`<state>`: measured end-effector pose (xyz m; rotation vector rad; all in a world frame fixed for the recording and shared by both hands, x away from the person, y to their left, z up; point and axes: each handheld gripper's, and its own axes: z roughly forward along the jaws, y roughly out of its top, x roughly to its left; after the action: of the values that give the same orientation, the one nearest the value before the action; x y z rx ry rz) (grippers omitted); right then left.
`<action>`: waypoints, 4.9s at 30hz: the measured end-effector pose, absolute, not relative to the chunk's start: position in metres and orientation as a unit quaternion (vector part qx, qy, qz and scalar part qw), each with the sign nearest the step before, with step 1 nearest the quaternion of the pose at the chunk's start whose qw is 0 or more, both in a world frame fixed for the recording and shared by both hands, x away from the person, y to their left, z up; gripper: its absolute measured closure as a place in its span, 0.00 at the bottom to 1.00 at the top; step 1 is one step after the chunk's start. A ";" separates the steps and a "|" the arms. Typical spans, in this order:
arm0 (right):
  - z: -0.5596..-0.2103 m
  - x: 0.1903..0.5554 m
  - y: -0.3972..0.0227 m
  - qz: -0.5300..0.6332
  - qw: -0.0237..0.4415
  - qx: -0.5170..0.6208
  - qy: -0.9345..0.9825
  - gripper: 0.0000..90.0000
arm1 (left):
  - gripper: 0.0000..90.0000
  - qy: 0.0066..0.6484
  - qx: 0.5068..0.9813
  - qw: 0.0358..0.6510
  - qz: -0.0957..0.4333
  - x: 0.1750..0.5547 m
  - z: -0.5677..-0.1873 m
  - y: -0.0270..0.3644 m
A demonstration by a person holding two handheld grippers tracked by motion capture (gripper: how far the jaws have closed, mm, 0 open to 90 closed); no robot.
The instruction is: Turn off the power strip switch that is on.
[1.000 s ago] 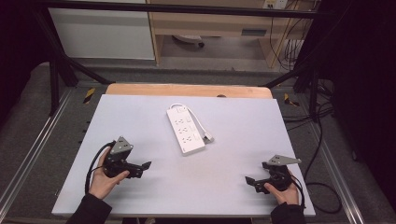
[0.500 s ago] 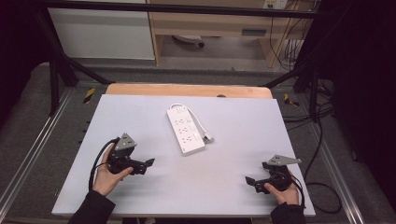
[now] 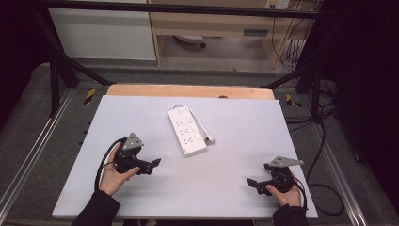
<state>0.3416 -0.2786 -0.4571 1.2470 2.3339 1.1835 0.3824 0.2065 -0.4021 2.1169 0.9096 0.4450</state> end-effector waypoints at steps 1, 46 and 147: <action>-0.457 0.342 -0.279 0.405 0.121 0.427 0.799 0.01 | 0.04 0.357 0.831 0.388 0.175 0.383 -0.402 0.205; -0.457 0.342 -0.278 0.404 0.121 0.426 0.800 0.01 | 0.04 0.345 0.836 0.390 0.173 0.408 -0.392 0.159; -0.457 0.341 -0.278 0.407 0.117 0.425 0.800 0.01 | 0.32 0.380 0.821 0.383 0.186 0.490 -0.390 0.100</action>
<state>0.3410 -0.2781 -0.4566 1.2437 2.3435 1.1902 0.4897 0.0999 -0.3899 2.0927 0.9699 0.4749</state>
